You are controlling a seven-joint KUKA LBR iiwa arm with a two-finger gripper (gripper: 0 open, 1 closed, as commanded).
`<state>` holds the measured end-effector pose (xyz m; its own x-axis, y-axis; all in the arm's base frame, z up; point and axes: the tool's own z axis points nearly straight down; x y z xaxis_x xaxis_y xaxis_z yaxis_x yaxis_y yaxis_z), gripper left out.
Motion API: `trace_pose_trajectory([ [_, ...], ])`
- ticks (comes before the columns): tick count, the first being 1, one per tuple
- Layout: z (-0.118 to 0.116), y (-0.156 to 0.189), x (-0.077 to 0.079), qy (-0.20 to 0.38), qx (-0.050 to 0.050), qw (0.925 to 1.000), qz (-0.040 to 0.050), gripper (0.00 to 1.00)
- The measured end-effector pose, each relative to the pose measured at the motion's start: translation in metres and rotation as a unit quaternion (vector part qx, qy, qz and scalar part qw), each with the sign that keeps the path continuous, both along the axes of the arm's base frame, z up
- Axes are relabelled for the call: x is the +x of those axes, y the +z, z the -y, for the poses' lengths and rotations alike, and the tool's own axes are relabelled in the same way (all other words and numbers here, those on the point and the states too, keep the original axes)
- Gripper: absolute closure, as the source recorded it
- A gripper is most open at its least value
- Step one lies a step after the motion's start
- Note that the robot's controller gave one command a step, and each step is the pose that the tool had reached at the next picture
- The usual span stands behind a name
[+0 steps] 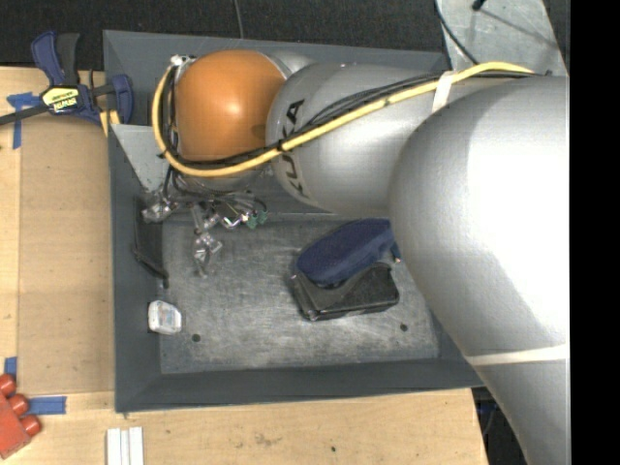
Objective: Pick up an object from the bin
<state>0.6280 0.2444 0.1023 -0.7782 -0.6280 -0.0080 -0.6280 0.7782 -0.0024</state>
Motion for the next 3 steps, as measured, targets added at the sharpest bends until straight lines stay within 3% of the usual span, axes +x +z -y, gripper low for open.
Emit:
trace_pose_trajectory([
  [1,0.002,-0.001,-0.001,0.219,-0.002,0.9757,0.001,0.0],
  [2,0.006,-0.029,-0.002,0.429,-0.006,0.9033,-0.001,0.0],
  [3,0.002,-0.03,-0.007,0.596,-0.003,0.8026,0.001,0.0],
])
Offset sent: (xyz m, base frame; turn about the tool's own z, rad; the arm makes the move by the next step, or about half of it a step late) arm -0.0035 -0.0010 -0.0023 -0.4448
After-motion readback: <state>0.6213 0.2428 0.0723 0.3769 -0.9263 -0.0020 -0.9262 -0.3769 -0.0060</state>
